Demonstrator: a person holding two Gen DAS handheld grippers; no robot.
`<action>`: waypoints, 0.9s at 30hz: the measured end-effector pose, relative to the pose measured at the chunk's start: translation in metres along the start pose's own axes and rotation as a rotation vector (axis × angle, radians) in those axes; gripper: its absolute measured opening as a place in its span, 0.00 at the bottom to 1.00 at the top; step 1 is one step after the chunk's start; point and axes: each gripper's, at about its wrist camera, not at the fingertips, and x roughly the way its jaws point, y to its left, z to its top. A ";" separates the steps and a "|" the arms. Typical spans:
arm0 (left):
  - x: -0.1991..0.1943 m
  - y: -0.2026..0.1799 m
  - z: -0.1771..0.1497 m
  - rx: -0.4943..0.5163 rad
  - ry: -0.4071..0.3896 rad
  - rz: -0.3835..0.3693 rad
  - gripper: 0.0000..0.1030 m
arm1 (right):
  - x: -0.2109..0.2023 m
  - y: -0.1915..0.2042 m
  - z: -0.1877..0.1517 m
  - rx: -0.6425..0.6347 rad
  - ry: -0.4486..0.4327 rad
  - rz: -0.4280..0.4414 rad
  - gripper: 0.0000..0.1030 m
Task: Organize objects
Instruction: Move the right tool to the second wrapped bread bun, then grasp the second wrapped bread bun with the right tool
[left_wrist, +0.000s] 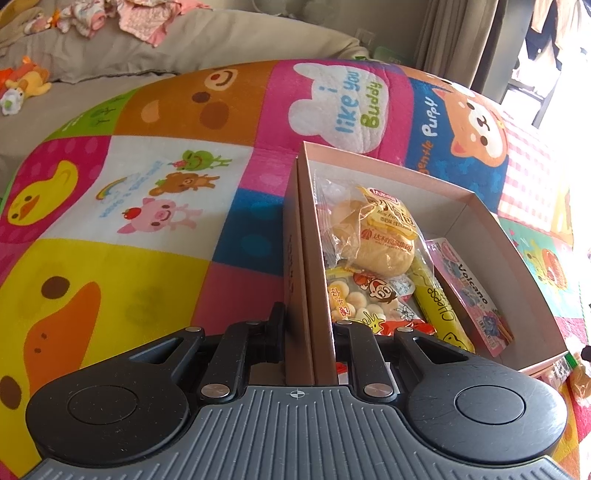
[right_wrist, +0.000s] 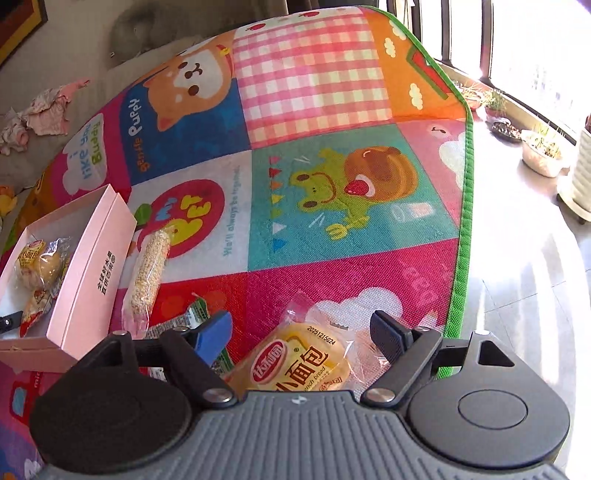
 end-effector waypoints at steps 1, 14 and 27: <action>0.000 0.000 0.000 -0.001 0.000 0.000 0.17 | -0.003 0.002 -0.004 -0.013 0.000 -0.004 0.71; -0.002 -0.002 -0.001 -0.013 0.002 0.001 0.18 | -0.064 0.072 -0.083 -0.277 -0.045 0.147 0.78; -0.004 -0.004 -0.004 -0.008 0.007 0.008 0.19 | -0.084 0.032 -0.109 -0.226 -0.105 -0.010 0.89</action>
